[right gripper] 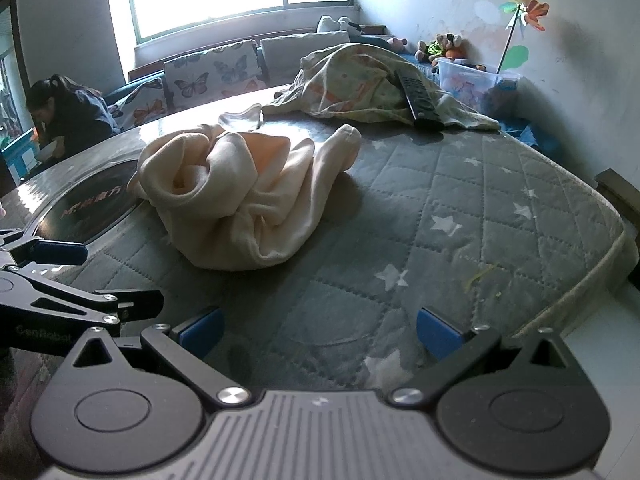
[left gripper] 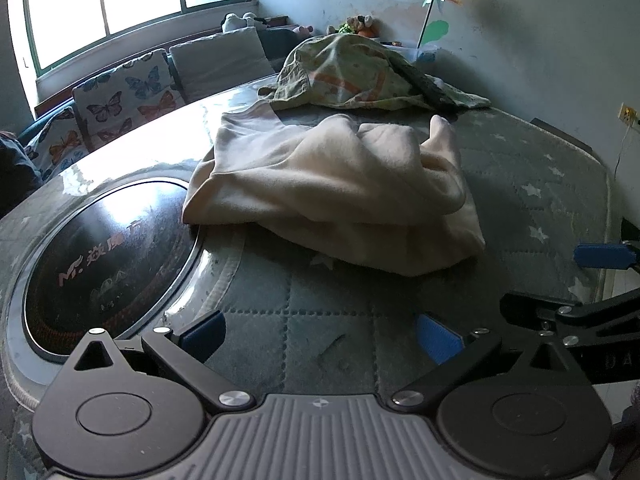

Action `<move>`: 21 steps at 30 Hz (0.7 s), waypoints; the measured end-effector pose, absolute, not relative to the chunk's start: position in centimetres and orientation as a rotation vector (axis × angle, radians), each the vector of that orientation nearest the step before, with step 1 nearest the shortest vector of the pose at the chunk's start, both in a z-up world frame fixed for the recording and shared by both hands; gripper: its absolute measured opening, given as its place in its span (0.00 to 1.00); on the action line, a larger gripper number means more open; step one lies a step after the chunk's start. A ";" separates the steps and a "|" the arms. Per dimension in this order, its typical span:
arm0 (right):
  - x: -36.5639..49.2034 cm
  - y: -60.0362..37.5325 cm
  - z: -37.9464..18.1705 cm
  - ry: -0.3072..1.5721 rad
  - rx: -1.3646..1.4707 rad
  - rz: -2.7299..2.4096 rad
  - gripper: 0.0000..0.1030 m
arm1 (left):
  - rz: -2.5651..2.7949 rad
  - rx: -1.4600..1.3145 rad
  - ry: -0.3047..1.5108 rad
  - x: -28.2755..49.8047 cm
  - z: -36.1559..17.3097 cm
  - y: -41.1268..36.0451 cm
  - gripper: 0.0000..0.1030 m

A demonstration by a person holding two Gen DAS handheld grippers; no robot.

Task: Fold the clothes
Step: 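Move both grippers toward the crumpled cream sweatshirt on the mattress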

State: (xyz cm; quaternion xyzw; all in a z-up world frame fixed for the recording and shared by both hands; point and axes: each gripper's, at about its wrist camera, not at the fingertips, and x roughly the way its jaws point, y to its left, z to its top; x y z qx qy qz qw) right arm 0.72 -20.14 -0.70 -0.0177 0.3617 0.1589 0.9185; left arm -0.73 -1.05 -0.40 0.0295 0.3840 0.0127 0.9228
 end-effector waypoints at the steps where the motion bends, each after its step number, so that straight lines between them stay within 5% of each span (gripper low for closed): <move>1: 0.7 -20.1 -0.7 0.745 -0.037 0.329 1.00 | 0.026 0.060 0.789 -0.8 -0.4 -1.1 1.00; 21: 0.9 -20.3 -0.7 0.758 -0.028 0.338 1.00 | 0.021 0.110 0.810 -0.1 -0.1 -1.4 1.00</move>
